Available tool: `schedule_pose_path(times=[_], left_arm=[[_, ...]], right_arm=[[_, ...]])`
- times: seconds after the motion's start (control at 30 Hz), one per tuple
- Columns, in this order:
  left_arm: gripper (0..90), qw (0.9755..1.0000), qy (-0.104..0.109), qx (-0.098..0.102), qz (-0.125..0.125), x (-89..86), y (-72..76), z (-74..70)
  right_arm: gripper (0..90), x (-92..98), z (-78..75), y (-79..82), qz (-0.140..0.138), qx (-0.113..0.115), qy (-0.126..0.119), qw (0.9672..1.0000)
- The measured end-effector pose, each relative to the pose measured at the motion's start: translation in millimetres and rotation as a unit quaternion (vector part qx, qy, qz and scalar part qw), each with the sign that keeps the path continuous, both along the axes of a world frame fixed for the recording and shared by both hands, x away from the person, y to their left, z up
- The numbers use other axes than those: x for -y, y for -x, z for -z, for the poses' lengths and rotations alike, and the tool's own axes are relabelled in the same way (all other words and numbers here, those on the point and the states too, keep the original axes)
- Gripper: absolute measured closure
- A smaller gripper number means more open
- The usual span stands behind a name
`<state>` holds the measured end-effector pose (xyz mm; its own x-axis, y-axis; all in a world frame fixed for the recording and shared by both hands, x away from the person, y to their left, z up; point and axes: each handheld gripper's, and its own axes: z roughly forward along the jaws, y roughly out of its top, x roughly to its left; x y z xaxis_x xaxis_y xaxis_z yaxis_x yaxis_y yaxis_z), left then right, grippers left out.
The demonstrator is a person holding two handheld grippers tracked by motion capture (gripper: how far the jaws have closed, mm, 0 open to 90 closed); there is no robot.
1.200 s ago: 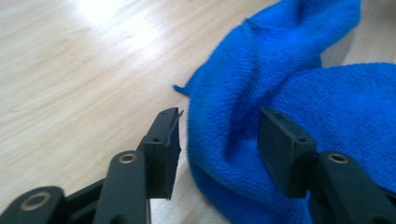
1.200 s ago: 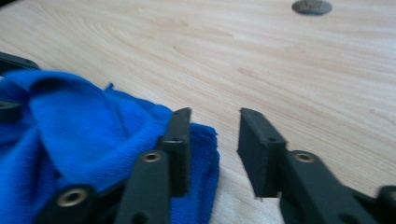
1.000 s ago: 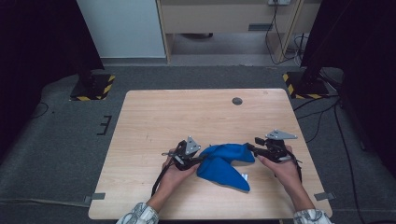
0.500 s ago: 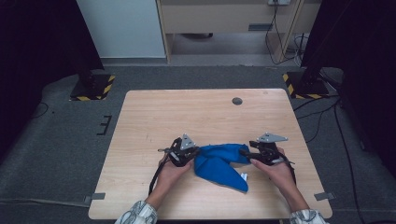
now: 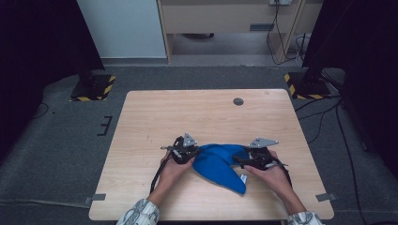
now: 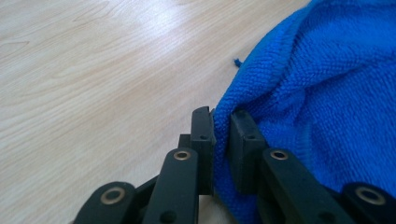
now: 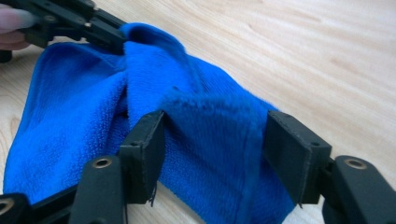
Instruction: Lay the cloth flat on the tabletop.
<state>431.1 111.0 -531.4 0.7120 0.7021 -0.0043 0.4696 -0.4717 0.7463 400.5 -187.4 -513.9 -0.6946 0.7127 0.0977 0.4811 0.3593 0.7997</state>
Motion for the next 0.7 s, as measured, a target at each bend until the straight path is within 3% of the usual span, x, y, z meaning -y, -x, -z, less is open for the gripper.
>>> schedule_pose_path(times=[0.1, 0.13, 0.2, 0.3, 0.33, 0.43, 0.57, 0.63, 0.67, 0.7], left_arm=[[81.9, 1.0000, 0.008, -0.001, 0.005, 1.1, -4.3, 1.2], [82.0, 0.9999, 0.010, -0.004, 0.006, 0.7, -5.3, 1.3], [81.9, 0.9998, 0.014, -0.009, 0.006, 0.0, -6.7, 1.1], [80.1, 0.9998, 0.015, -0.009, 0.005, -0.5, -8.0, 1.5], [77.7, 0.9999, 0.015, -0.008, 0.003, -0.7, -8.5, 1.6], [75.5, 0.9997, 0.021, -0.009, -0.003, -2.3, -10.4, 2.5], [66.2, 0.9997, 0.022, -0.004, -0.010, -4.0, -11.2, 2.3], [65.4, 0.9994, 0.032, 0.003, -0.011, -5.9, -9.6, -2.3], [62.9, 0.9988, 0.044, 0.014, -0.014, -7.4, -6.6, -9.6], [60.6, 0.9988, 0.044, 0.014, -0.014, -7.4, -6.6, -9.6]], right_arm=[[49.8, -1.0, -2.9, 1.7, -0.004, 0.009, -0.002, 0.9999], [57.6, 0.2, -3.9, 2.4, -0.005, 0.007, -0.002, 1.0000], [58.3, 1.2, -4.2, 2.7, -0.003, 0.005, -0.002, 1.0000], [69.4, 6.4, -5.9, 3.6, 0.002, 0.008, -0.006, 1.0000], [78.9, 9.7, -7.1, 3.8, 0.006, 0.007, -0.008, 0.9999], [83.8, 12.8, -7.3, 3.4, 0.011, 0.002, -0.008, 0.9999], [82.7, 18.4, -6.3, 3.3, 0.022, -0.005, -0.010, 0.9997], [75.4, 20.7, -4.4, 2.3, 0.028, -0.006, -0.011, 0.9995], [65.1, 21.7, -3.6, 1.7, 0.036, -0.011, -0.015, 0.9992], [65.1, 21.7, -3.6, 1.7, 0.036, -0.011, -0.015, 0.9992]])
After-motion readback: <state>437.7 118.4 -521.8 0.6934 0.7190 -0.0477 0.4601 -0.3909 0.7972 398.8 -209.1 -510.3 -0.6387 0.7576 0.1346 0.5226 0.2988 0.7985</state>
